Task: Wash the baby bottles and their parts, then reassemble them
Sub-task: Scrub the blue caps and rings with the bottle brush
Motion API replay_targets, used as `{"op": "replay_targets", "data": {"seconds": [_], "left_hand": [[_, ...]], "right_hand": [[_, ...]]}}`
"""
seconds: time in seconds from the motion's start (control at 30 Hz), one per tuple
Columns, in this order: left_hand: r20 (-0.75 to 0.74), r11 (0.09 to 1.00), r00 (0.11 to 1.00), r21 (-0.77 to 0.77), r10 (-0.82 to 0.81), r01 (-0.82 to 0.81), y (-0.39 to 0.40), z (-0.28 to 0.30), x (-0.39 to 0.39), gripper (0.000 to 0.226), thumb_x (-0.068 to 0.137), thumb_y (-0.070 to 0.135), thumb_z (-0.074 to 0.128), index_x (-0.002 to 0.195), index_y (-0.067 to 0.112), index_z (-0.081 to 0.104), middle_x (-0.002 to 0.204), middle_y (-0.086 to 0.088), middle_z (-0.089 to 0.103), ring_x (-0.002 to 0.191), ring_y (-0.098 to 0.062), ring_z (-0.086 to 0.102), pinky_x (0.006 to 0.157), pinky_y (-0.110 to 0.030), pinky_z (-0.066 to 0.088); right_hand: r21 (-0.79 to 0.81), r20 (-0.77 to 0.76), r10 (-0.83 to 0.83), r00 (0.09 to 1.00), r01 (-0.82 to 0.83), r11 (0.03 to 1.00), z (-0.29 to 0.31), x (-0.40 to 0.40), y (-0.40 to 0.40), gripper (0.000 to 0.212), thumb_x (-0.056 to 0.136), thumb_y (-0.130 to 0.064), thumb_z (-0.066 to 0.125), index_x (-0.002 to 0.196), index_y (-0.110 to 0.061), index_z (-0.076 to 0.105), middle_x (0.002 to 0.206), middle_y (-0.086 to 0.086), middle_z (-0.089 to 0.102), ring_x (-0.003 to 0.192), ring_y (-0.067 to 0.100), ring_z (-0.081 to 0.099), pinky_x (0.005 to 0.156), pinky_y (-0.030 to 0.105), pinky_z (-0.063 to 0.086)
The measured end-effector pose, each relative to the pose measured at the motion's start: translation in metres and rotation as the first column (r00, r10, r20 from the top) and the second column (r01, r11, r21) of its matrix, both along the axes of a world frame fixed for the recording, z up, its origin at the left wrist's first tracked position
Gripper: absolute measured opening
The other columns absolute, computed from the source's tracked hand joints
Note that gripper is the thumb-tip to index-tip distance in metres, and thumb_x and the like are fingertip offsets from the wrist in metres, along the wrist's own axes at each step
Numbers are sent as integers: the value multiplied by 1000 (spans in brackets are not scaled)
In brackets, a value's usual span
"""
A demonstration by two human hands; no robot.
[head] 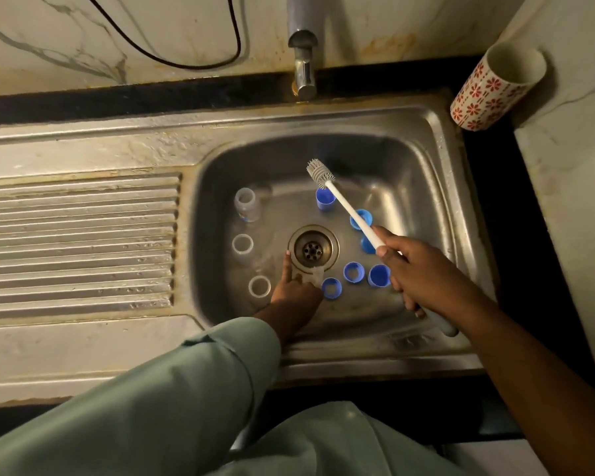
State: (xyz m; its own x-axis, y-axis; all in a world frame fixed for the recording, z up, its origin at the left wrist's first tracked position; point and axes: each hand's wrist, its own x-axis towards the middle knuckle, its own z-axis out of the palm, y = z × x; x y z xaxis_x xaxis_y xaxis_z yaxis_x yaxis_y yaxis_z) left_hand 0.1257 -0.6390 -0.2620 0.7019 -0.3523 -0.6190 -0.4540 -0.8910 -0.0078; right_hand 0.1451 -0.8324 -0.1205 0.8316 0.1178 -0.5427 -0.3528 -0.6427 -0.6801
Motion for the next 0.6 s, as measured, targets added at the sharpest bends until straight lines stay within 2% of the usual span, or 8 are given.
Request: {"op": "replay_targets", "data": {"seconds": [0.13, 0.2, 0.27, 0.3, 0.37, 0.5, 0.57, 0.6], "left_hand": [[-167, 977, 967, -53, 195, -206, 2, -1, 22, 38, 94, 37, 61, 129, 21, 59, 120, -1, 68, 125, -22, 55, 109, -66, -22], [-152, 918, 926, -150, 346, -368, 4, -1, 43, 26, 94, 37, 63, 115, 23, 65, 114, 0, 69, 115, -22, 60, 120, -58, 7], [-175, 811, 852, -262, 493, -523, 4, -4, 60, 35, 90, 30, 69, 123, 21, 63, 122, -6, 67, 113, -28, 63, 106, -44, 42], [-223, 775, 819, -269, 528, -572, 3, -6, 66, 43, 88, 27, 72, 129, 20, 60, 126, -8, 65, 114, -30, 62, 100, -42, 49], [-297, 792, 808, -206, 510, -575, 0, -11, 70, 51, 86, 24, 75, 134, 18, 58, 131, -9, 62, 117, -32, 61, 99, -44, 51], [-303, 769, 784, -197, 542, -608, -3, -22, 63, 34, 93, 19, 65, 127, 13, 62, 127, -13, 63, 113, -32, 62, 96, -42, 52], [-327, 662, 709, -259, 625, -703, -1, -16, 58, 29, 96, 17, 61, 124, 9, 65, 122, -15, 66, 108, -34, 65, 94, -43, 55], [-360, 542, 630, -322, 688, -776, 2, -8, 56, 26, 97, 16, 60, 120, 8, 65, 117, -17, 68, 101, -34, 67, 90, -43, 57]], "right_hand": [[-8, -15, -2, 1000, 2, 1000, -4, 4, -3, 43, 101, -34, 40, 141, -49, 36, 59, 3, 52, 40, 13, 45, 41, 24, 44], [-17, -12, -1, 1000, 0, 1000, -6, 6, -4, 43, 101, -34, 40, 142, -48, 36, 59, 2, 53, 38, 11, 45, 39, 23, 43], [-26, -2, -6, 1000, 6, 1000, -8, 8, -5, 43, 101, -34, 41, 142, -47, 37, 57, 1, 53, 36, 10, 45, 38, 22, 42], [-33, 4, -9, 1000, 9, 999, -9, 8, -6, 44, 101, -34, 41, 143, -47, 36, 57, 1, 54, 36, 10, 46, 38, 22, 42], [-40, 19, -8, 1000, 9, 999, -10, 8, -7, 44, 101, -34, 41, 143, -46, 36, 57, 1, 54, 36, 10, 46, 38, 23, 43], [-38, 35, 4, 999, -2, 999, -12, 4, -8, 45, 101, -32, 41, 143, -46, 36, 56, -1, 51, 34, 8, 45, 38, 23, 42], [-41, 39, 14, 999, -12, 999, -8, -1, -11, 44, 101, -31, 41, 143, -46, 37, 57, 1, 50, 36, 10, 45, 39, 24, 43], [-38, 38, 17, 999, -15, 999, -5, -4, -13, 44, 101, -31, 41, 142, -48, 37, 57, 1, 50, 37, 12, 45, 40, 25, 44]]}}
